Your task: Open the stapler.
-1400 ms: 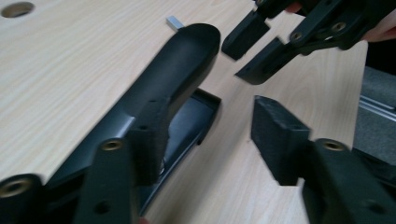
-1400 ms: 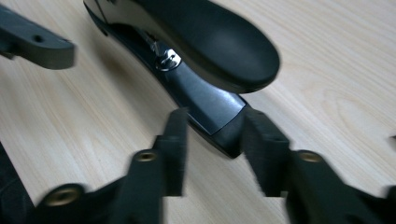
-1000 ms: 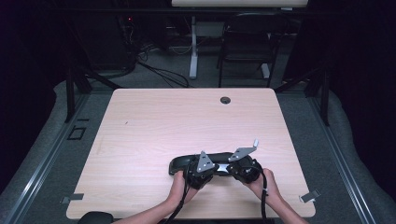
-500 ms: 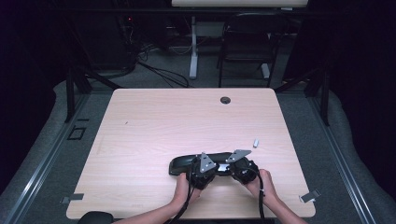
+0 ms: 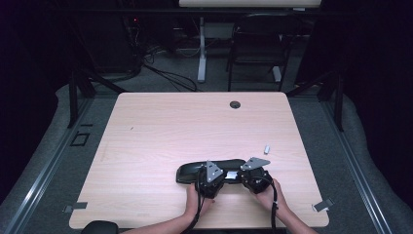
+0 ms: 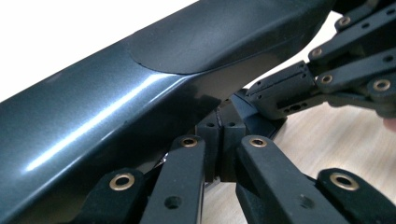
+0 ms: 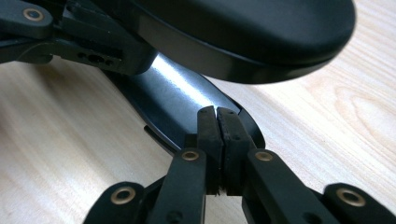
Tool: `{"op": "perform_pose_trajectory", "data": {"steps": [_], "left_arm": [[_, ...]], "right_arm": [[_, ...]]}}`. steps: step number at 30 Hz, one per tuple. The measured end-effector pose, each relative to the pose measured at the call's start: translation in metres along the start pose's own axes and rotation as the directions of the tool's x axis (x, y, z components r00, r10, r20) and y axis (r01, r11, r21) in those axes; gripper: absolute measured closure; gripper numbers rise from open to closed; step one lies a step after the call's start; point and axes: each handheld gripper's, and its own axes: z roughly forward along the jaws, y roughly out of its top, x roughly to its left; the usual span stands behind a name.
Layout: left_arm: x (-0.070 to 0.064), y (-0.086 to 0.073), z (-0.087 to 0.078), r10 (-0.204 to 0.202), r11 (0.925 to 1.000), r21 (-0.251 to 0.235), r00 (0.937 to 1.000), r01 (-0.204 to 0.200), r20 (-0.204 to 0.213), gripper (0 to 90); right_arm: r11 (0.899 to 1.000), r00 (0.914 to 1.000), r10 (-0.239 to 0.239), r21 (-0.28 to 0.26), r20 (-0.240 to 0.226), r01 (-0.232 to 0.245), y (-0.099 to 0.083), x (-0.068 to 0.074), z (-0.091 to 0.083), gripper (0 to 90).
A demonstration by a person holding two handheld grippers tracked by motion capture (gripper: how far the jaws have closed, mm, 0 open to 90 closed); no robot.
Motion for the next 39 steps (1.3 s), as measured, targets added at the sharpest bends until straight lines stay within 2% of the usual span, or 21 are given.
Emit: {"op": "perform_pose_trajectory", "data": {"steps": [1, 3, 4, 7, 9, 11, 12, 14, 16, 19, 23, 24, 29, 30, 31, 32, 33, 34, 35, 37, 39], "left_arm": [[0.000, 0.000, 0.000, -0.005, 1.0000, -0.004, 1.0000, 0.005, 0.007, 89.9], [-0.002, -0.001, 0.000, -0.012, 0.9999, -0.007, 0.9999, 0.012, -0.007, 89.9], [-0.003, -0.002, 0.001, -0.024, 0.9995, -0.021, 0.9994, 0.023, -0.023, 89.9], [-0.003, -0.002, 0.001, -0.030, 0.9993, -0.024, 0.9992, 0.029, -0.026, 90.0], [-0.003, -0.003, 0.001, -0.050, 0.9983, -0.031, 0.9987, 0.049, -0.014, 90.0], [-0.006, -0.002, 0.000, -0.044, 0.9982, -0.042, 0.9988, 0.043, -0.023, 90.0], [-0.007, -0.002, 0.000, -0.034, 0.9984, -0.046, 0.9994, 0.034, -0.007, 90.0], [-0.008, -0.001, 0.000, -0.018, 0.9986, -0.049, 0.9998, 0.018, -0.003, 90.0], [-0.008, -0.002, 0.002, -0.021, 0.9985, -0.051, 0.9995, 0.019, -0.023, 90.0], [-0.007, -0.003, 0.004, -0.020, 0.9983, -0.055, 0.9993, 0.018, -0.032, 90.0], [-0.008, -0.004, 0.002, -0.028, 0.9963, -0.082, 0.9995, 0.027, -0.014, 90.0], [-0.010, -0.004, 0.002, -0.015, 0.9957, -0.092, 0.9999, 0.015, -0.007, 90.0], [-0.009, -0.004, 0.002, -0.009, 0.9958, -0.091, 1.0000, 0.008, -0.003, 90.0], [-0.009, -0.002, 0.000, -0.007, 0.9925, -0.122, 0.9995, 0.003, -0.031, 90.0], [-0.007, 0.002, -0.002, 0.003, 0.9900, -0.141, 0.9995, -0.008, -0.030, 90.0], [-0.006, 0.014, -0.011, 0.040, 0.9783, -0.202, 0.9984, -0.048, -0.039, 90.0], [-0.006, 0.014, -0.011, 0.040, 0.9783, -0.202, 0.9984, -0.048, -0.039, 90.0], [-0.006, 0.020, -0.015, 0.063, 0.9702, -0.231, 0.9969, -0.072, -0.046, 90.0], [-0.006, 0.024, -0.018, 0.061, 0.9668, -0.246, 0.9972, -0.070, -0.042, 90.0], [-0.005, 0.025, -0.019, 0.061, 0.9668, -0.246, 0.9975, -0.068, -0.035, 90.0], [-0.005, 0.025, -0.018, 0.061, 0.9699, -0.234, 0.9977, -0.067, -0.030, 90.0]], "right_arm": [[1.000, 0.9999, -0.003, -0.007, 0.015, 0.003, -0.001, 0.002, 0.000, 90.0], [0.999, 0.9989, 0.000, -0.032, 0.046, 0.002, -0.003, 0.006, 0.001, 90.0], [0.999, 0.9985, 0.023, -0.050, 0.050, -0.020, -0.004, 0.008, 0.002, 90.0], [0.998, 0.9986, 0.022, -0.061, 0.048, -0.019, -0.005, 0.011, 0.003, 90.0], [0.998, 0.9984, 0.024, -0.058, 0.051, -0.021, -0.004, 0.012, 0.003, 90.0], [0.997, 0.9986, 0.036, -0.068, 0.039, -0.033, -0.006, 0.010, 0.003, 90.0], [0.997, 0.9987, 0.039, -0.071, 0.033, -0.037, -0.006, 0.010, 0.003, 90.0], [0.996, 0.9978, 0.037, -0.085, 0.056, -0.032, -0.009, 0.013, 0.003, 90.0], [0.996, 0.9976, 0.029, -0.087, 0.062, -0.023, -0.009, 0.014, 0.003, 90.0], [0.996, 0.9975, 0.033, -0.088, 0.063, -0.028, -0.009, 0.014, 0.003, 90.0], [0.995, 0.9976, 0.032, -0.096, 0.061, -0.027, -0.010, 0.013, 0.003, 90.0], [0.995, 0.9979, 0.032, -0.095, 0.057, -0.026, -0.010, 0.012, 0.003, 90.0], [0.995, 0.9977, 0.034, -0.097, 0.058, -0.029, -0.010, 0.013, 0.003, 90.0], [0.994, 0.9978, 0.040, -0.100, 0.054, -0.034, -0.010, 0.013, 0.003, 90.0], [0.994, 0.9978, 0.040, -0.100, 0.054, -0.034, -0.010, 0.013, 0.003, 90.0], [0.994, 0.9976, 0.043, -0.106, 0.054, -0.037, -0.011, 0.013, 0.003, 90.0], [0.994, 0.9976, 0.043, -0.106, 0.054, -0.037, -0.011, 0.013, 0.003, 90.0], [0.994, 0.9977, 0.045, -0.106, 0.052, -0.039, -0.011, 0.013, 0.003, 90.0], [0.994, 0.9978, 0.039, -0.109, 0.053, -0.033, -0.010, 0.012, 0.003, 90.0], [0.994, 0.9979, 0.040, -0.106, 0.052, -0.034, -0.010, 0.013, 0.003, 90.0], [0.994, 0.9979, 0.040, -0.105, 0.051, -0.034, -0.010, 0.012, 0.003, 90.0]]}}
